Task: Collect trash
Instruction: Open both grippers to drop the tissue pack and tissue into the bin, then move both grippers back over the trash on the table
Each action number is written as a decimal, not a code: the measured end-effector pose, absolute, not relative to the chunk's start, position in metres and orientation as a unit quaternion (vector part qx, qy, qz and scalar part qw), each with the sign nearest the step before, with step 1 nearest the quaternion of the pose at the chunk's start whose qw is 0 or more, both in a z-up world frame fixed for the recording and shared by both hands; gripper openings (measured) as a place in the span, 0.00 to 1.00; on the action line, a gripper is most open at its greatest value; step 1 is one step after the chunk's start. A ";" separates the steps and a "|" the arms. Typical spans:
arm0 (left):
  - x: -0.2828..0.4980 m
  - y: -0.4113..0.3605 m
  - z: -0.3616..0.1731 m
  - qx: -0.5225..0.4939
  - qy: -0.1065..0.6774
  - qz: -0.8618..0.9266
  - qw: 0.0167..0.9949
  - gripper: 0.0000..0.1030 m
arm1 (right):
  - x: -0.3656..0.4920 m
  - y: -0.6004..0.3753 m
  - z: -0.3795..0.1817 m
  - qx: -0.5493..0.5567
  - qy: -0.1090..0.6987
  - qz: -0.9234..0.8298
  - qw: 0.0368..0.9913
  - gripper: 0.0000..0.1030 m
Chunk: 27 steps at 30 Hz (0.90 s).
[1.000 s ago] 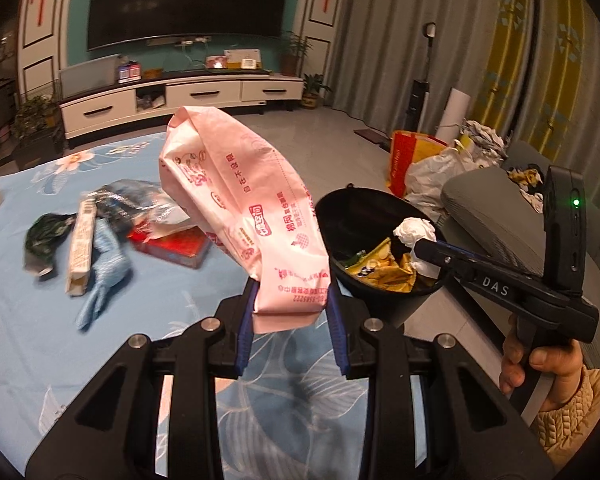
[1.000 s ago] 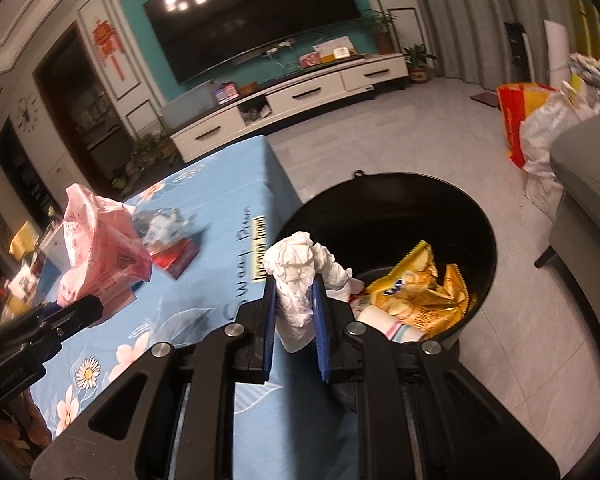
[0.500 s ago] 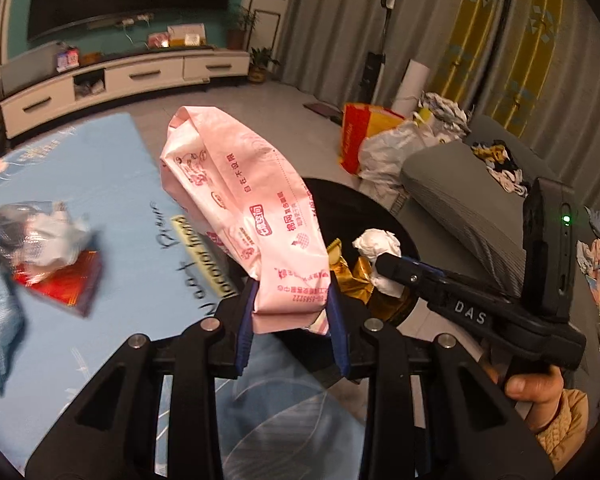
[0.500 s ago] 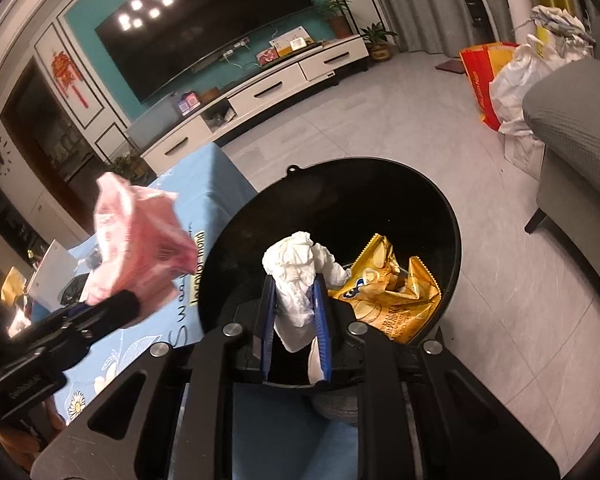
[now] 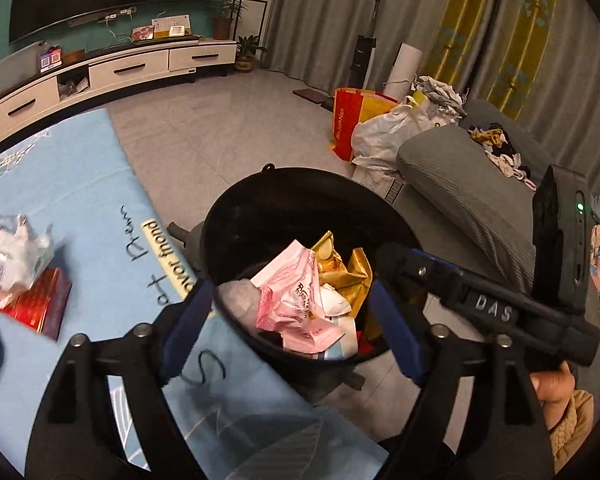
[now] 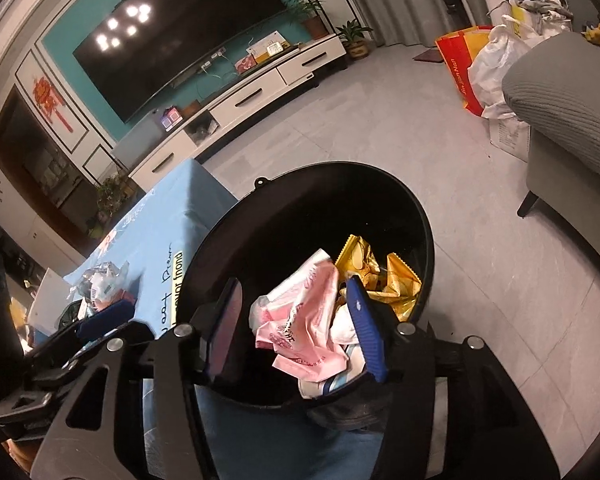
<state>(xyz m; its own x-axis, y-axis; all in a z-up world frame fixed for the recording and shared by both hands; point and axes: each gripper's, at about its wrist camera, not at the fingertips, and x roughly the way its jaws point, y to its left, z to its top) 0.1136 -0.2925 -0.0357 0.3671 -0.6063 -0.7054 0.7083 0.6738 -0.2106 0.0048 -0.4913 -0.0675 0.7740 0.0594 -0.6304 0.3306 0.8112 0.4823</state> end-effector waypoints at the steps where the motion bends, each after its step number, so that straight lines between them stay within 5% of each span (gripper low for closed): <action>1: 0.111 -0.288 -0.035 0.063 0.397 -0.397 0.825 0.85 | 0.003 -0.491 -0.066 0.299 0.327 -0.076 0.893 0.55; 6: 0.092 -0.257 -0.032 0.050 0.409 -0.379 0.829 0.97 | -0.005 -0.482 -0.062 0.297 0.334 -0.069 0.892 0.62; 12: 0.072 -0.199 -0.032 0.039 0.429 -0.306 0.849 0.97 | -0.008 -0.457 -0.051 0.287 0.347 -0.055 0.891 0.73; 27: 0.033 -0.042 -0.033 0.008 0.423 -0.120 0.898 0.97 | 0.006 -0.338 -0.025 0.194 0.397 0.032 0.897 0.80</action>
<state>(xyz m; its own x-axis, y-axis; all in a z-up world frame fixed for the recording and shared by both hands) 0.0329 -0.0424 -0.0331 0.6125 -0.2090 -0.7623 0.2230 0.9709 -0.0870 0.0059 -0.3376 -0.0245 0.6832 0.2108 -0.6992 0.0968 0.9229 0.3728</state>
